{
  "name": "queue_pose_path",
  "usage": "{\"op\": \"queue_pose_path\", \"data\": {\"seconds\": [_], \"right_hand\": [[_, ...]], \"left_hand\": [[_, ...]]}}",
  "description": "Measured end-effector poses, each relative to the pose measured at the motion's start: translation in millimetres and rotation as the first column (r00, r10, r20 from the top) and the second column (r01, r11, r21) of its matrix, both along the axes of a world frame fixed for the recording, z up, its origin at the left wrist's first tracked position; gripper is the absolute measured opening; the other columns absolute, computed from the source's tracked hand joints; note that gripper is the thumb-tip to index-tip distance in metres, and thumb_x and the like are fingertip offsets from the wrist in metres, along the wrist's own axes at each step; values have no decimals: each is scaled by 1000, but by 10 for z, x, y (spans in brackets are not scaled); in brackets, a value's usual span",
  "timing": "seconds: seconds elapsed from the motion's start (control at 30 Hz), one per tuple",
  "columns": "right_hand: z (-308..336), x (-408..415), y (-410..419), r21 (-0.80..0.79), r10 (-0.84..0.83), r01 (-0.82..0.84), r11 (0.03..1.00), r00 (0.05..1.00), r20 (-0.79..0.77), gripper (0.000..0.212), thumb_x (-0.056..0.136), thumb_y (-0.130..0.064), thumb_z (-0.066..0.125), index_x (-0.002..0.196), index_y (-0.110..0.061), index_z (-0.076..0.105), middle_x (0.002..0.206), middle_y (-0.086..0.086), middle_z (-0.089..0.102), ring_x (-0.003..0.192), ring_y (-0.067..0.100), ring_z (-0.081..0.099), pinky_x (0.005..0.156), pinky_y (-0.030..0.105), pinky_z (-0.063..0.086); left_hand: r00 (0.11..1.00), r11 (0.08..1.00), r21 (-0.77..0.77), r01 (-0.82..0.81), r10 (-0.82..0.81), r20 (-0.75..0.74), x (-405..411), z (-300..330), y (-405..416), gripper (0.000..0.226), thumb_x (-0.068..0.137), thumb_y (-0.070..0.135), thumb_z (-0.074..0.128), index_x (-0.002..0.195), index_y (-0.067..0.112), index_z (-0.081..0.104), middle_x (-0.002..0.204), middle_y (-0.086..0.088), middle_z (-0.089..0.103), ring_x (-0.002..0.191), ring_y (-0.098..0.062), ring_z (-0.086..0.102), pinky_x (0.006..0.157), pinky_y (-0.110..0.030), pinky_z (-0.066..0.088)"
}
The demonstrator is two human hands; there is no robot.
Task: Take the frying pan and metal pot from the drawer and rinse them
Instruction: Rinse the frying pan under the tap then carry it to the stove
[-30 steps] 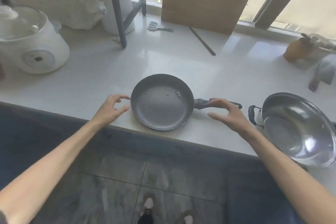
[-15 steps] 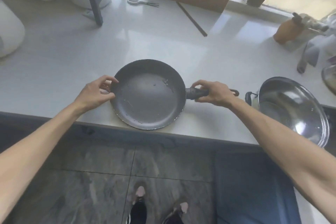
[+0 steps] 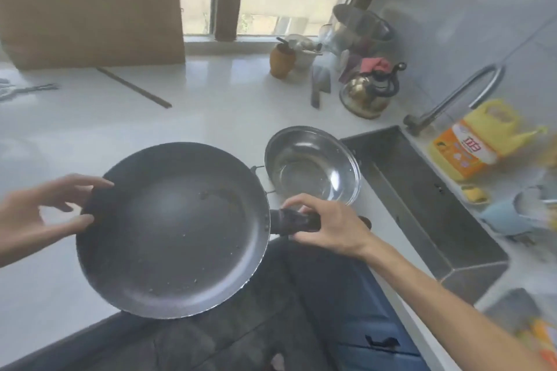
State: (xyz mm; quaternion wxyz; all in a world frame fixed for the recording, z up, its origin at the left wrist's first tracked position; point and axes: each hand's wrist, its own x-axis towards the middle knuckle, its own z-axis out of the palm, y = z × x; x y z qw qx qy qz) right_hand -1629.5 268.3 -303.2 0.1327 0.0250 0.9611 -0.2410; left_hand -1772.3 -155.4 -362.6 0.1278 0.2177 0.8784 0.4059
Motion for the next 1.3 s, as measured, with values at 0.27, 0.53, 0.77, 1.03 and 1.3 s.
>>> {"op": "queue_pose_path", "data": {"seconds": [0.27, 0.53, 0.77, 1.03, 1.3], "right_hand": [[430, 949, 1949, 27, -424, 425, 905, 905, -37, 45, 69, -44, 74, 105, -56, 51, 88, -27, 68, 91, -3, 61, 81, 16, 43], [153, 1370, 3836, -18, -633, 632, 774, 774, -31, 43, 68, -46, 74, 103, -56, 51, 97, -24, 67, 105, -5, 58, 84, 30, 44], [-562, 1312, 4590, -51, -722, 726, 686, 687, 83, 40, 71, -45, 73, 102, -57, 49, 99, -19, 62, 115, 3, 55, 82, 30, 41], [-1679, 884, 4830, -74, -833, 852, 518, 523, 184, 41, 71, -37, 74, 102, -54, 53, 89, -20, 64, 101, 7, 62, 70, 23, 38], [-2673, 664, 4970, -66, -829, 889, 453, 447, 337, 42, 68, -38, 74, 96, -57, 48, 92, -12, 71, 76, 9, 59, 78, 34, 48]], "left_hand": [[901, 901, -38, 432, -434, -30, -384, 864, 3017, 38, 69, 37, 63, 104, 50, 61, 97, 15, 71, 91, -3, 65, 81, -24, 45], [787, 785, -84, 614, -617, -15, -615, 807, 5732, 41, 59, 46, 54, 98, 60, 56, 95, 7, 63, 58, -5, 53, 60, -10, 43], [695, 644, -302, 703, -712, 100, -872, 217, 7109, 38, 82, 18, 66, 116, 33, 58, 108, 7, 57, 82, 6, 53, 81, -11, 40], [656, 517, -510, 687, -743, 131, -1345, -1033, 8057, 47, 82, 15, 60, 126, 31, 53, 125, 0, 60, 95, -19, 56, 85, -28, 42], [545, 283, -763, 582, -831, 107, -1438, -2058, 8357, 50, 86, 13, 56, 133, 21, 41, 115, -7, 62, 107, -28, 59, 79, -33, 42]]}}
